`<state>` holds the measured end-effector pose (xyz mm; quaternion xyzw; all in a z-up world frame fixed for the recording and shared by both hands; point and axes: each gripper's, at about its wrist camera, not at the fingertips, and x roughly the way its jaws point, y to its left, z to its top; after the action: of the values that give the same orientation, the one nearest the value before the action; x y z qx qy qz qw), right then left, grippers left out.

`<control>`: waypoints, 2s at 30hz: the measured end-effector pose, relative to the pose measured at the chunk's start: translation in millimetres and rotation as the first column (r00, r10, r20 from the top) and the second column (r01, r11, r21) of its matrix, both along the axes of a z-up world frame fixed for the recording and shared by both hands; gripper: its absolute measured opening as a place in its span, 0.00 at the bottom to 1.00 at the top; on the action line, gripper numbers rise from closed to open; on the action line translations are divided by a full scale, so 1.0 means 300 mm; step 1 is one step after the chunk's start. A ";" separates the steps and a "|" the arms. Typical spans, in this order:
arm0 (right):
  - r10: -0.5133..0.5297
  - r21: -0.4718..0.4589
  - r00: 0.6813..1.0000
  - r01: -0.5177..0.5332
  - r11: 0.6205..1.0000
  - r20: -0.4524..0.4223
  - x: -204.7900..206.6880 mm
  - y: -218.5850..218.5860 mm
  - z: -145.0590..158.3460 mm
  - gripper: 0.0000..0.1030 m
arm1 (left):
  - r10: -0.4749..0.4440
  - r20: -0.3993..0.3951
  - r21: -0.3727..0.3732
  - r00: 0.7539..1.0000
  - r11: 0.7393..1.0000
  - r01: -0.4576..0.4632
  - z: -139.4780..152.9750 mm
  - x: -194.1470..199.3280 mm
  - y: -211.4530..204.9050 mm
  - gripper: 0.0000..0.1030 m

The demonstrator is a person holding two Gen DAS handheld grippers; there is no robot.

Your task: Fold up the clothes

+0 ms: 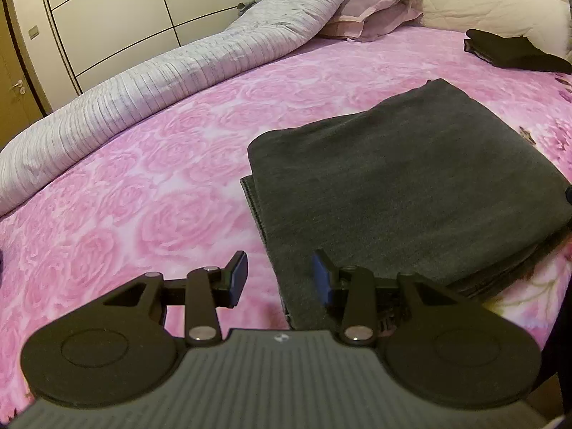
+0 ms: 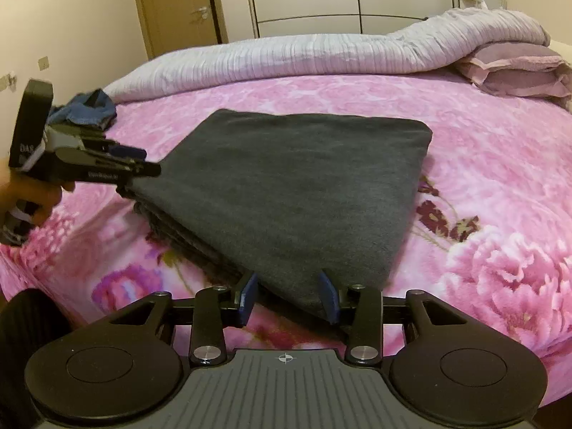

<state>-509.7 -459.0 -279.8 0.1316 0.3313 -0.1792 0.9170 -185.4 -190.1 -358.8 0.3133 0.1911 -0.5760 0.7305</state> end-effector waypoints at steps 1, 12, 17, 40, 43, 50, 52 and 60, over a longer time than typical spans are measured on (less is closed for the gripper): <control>0.013 -0.020 1.000 -0.013 1.000 -0.021 0.009 0.007 0.000 0.43 | -0.001 0.008 -0.010 1.000 1.000 0.001 0.008 0.004 0.014 0.41; 0.203 -0.513 0.937 -0.327 0.794 -0.284 -0.004 0.248 -0.036 0.61 | -0.211 0.324 -0.079 0.922 0.965 0.248 0.019 -0.111 0.275 0.72; 0.177 -0.625 0.882 -0.439 0.646 -0.438 0.081 0.282 -0.173 0.61 | -0.349 0.439 -0.014 0.828 0.919 0.395 -0.049 -0.237 0.298 0.80; 0.222 -0.692 0.865 -0.495 0.526 -0.450 0.076 0.216 -0.148 0.32 | -0.492 0.639 0.274 0.591 0.864 0.423 -0.261 -0.334 -0.014 0.37; 0.196 -0.721 0.852 -0.518 0.461 -0.486 0.087 0.261 -0.222 0.46 | -0.497 0.599 0.269 0.628 0.864 0.426 -0.247 -0.322 -0.030 0.35; 0.091 -0.770 0.856 -0.499 0.398 -0.509 0.159 0.189 -0.292 0.48 | -0.509 0.567 0.271 0.648 0.858 0.436 -0.231 -0.298 -0.040 0.37; 0.096 -0.747 0.851 -0.503 0.434 -0.517 0.168 0.161 -0.272 0.31 | -0.508 0.583 0.278 0.634 0.858 0.432 -0.243 -0.301 -0.045 0.38; 0.122 -0.723 0.828 -0.540 0.431 -0.547 0.172 0.155 -0.228 0.23 | -0.536 0.589 0.321 0.604 0.842 0.434 -0.237 -0.288 -0.050 0.35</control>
<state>-458.1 -412.5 -348.2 -0.4498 0.4038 -0.1527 0.7819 -271.9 -205.3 -429.9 0.5874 -0.1300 -0.5884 0.5401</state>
